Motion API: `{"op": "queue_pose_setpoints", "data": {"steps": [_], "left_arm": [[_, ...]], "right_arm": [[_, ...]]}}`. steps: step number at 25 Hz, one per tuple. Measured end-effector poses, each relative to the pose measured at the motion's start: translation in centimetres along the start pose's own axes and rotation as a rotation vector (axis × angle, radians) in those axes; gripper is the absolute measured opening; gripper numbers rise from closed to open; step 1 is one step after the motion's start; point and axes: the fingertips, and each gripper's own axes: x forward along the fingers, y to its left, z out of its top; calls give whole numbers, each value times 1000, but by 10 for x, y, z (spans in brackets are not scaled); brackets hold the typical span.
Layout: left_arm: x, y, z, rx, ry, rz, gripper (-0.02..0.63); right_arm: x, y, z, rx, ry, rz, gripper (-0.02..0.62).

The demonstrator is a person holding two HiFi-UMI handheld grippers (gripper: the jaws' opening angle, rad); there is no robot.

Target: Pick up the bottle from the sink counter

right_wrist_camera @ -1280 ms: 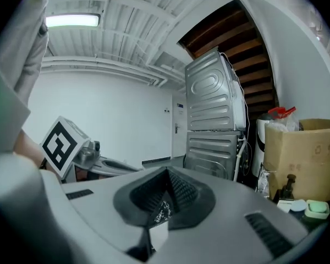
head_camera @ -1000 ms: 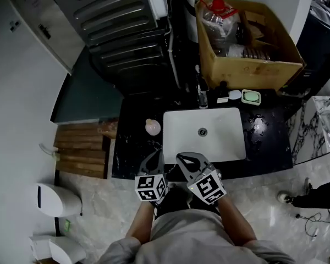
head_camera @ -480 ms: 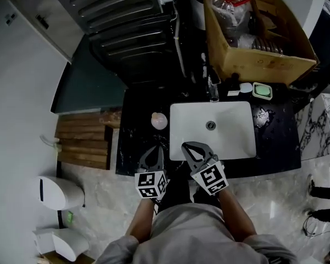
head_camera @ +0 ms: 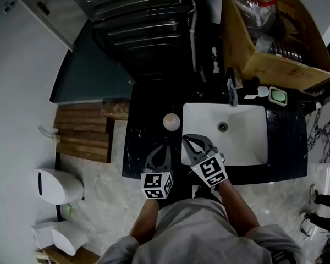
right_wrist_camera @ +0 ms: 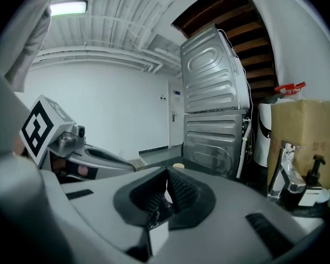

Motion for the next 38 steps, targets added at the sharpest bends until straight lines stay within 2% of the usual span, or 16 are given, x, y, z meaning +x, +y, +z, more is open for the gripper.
{"op": "queue_pose_setpoints", "data": {"steps": [7, 11, 19, 27, 38], "left_arm": [[11, 29, -5, -27, 19, -8, 14], [22, 42, -11, -37, 35, -20, 14], [40, 54, -15, -33, 58, -63, 14], [55, 74, -15, -36, 69, -80, 14], [74, 92, -15, -44, 87, -100, 14]], "right_arm": [[42, -2, -6, -1, 21, 10, 14], [57, -7, -11, 24, 21, -3, 94], [81, -17, -13, 65, 5, -23, 117], [103, -22, -14, 82, -20, -36, 183], [122, -25, -19, 83, 6, -57, 187]]}}
